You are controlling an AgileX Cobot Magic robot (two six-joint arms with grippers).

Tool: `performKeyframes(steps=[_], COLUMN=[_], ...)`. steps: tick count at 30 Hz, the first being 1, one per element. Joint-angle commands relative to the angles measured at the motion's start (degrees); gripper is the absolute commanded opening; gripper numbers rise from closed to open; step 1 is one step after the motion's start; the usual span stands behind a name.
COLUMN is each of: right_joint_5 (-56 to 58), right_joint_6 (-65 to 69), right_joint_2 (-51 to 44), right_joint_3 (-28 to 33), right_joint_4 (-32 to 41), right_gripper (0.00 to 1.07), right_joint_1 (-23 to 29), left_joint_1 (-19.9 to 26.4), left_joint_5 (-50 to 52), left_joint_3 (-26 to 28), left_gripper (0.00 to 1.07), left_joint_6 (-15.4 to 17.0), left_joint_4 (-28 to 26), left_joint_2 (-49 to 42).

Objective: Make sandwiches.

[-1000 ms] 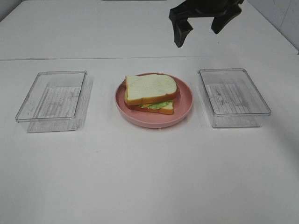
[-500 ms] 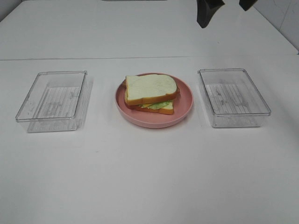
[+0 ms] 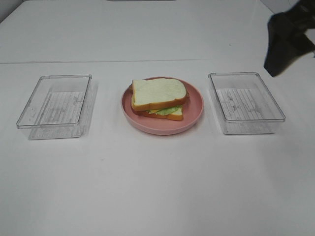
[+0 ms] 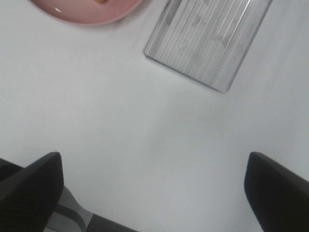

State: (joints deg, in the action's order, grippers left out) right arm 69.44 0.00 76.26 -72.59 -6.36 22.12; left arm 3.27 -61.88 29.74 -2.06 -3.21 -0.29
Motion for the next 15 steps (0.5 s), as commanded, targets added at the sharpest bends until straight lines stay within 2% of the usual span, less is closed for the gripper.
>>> performKeyframes(steps=[1, 2, 3, 6, 7, 9, 11, 12, 14, 15], right_joint_5=[6.82, 6.82, 6.59, 6.53, 6.25, 6.02, 5.39, 5.39, 4.7, 4.7], right_joint_6=[0.63, 0.63, 0.69, 0.86, 1.55, 1.72, 1.72, 1.72, 1.66, 1.66], right_joint_2=[-5.44, -7.39, -12.32, -14.38, -19.14, -22.4, -31.91, -31.91, -38.56, -38.56], right_joint_3=[5.84, 7.96, 13.18, 15.18, 20.05, 22.4, 30.42, 30.42, 36.04, 36.04], right_joint_4=[0.29, 0.29, 0.29, 0.29, 0.17, 0.11, 0.11, 0.11, 0.06, 0.06], right_gripper=[0.99, 0.99, 0.99, 0.99, 0.99, 0.99, 0.99, 0.99, 0.99, 0.99], right_joint_1=[-0.17, -0.17, -0.17, -0.17, -0.17, -0.17, -0.17, -0.17, -1.72, -1.72], left_joint_1=[0.11, 0.11, 0.11, 0.11, 0.11, 0.11, 0.11, 0.11, 0.11, 0.11], left_joint_5=[0.4, 0.4, 0.4, 0.4, 0.4, 0.4, 0.4, 0.4, 0.4, 0.4], left_joint_3=[-0.06, -0.06, -0.06, -0.06, -0.06, -0.06, -0.06, -0.06, -0.06, -0.06], left_gripper=[0.88, 0.88, 0.88, 0.88, 0.88, 0.88, 0.88, 0.88, 0.88, 0.88], left_joint_6=[0.0, 0.0, 0.0, 0.0, 0.0, 0.0, 0.0, 0.0, 0.0, 0.0], left_joint_4=[-0.46, -0.46, -0.46, -0.46, -0.46, -0.46, -0.46, -0.46, -0.46, -0.46], left_joint_2=[-0.52, -0.52, -0.52, -0.52, -0.52, -0.52, -0.52, -0.52, -0.52, -0.52])
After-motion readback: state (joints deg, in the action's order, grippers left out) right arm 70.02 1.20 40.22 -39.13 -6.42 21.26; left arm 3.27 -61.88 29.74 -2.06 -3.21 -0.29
